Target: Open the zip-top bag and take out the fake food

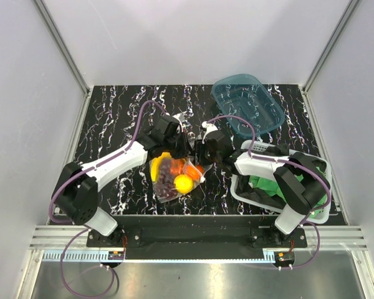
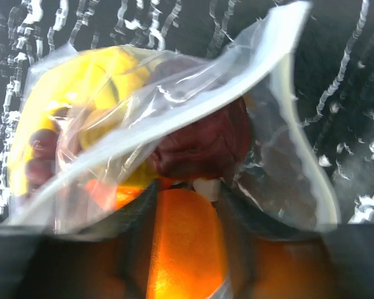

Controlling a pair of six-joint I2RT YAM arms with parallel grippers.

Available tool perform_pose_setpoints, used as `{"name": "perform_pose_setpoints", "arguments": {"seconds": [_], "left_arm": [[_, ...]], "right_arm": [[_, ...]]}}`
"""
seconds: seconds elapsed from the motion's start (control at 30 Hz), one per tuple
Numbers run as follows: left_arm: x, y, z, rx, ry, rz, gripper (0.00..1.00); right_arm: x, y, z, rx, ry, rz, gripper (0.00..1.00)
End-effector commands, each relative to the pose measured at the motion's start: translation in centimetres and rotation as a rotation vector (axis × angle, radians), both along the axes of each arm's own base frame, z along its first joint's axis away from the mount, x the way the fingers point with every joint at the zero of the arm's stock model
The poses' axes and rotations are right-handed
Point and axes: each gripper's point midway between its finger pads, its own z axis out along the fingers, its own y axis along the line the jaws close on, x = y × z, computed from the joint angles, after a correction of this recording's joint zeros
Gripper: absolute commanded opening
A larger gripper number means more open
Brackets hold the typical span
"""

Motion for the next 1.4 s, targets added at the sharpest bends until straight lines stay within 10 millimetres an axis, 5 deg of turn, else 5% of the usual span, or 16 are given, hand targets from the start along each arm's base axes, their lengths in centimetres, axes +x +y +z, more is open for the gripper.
{"name": "perform_pose_setpoints", "arguments": {"seconds": [0.0,0.2,0.3,0.47,0.73,0.97,1.2,1.37], "left_arm": [[-0.7,-3.5,6.8,-0.183,-0.106,-0.106,0.00],[-1.2,-2.8,7.9,-0.178,-0.146,-0.117,0.00],[-1.6,-2.4,9.0,-0.168,-0.180,-0.145,0.00],[-2.0,-1.9,11.1,-0.182,-0.221,-0.156,0.00],[-3.4,-1.0,14.0,-0.227,-0.287,-0.182,0.00],[-3.1,-1.3,10.2,-0.182,-0.243,-0.226,0.00],[-2.3,-1.9,5.4,-0.167,-0.188,-0.242,0.00],[-1.9,-2.3,3.8,-0.167,-0.183,-0.240,0.00]], "right_arm": [[1.2,3.1,5.4,0.107,-0.157,0.082,0.40],[-1.2,2.8,6.8,0.113,-0.099,0.150,0.22],[-3.0,2.7,8.2,0.116,-0.041,0.207,0.23],[-6.5,1.8,9.1,0.125,0.064,0.285,0.41],[-8.7,0.4,10.9,0.073,0.193,0.286,0.62],[-12.0,-0.3,8.0,0.088,0.353,0.325,0.82],[-11.3,-1.7,3.1,-0.030,0.400,0.226,0.95],[-11.7,-0.7,2.2,-0.004,0.416,0.245,0.94]]}}
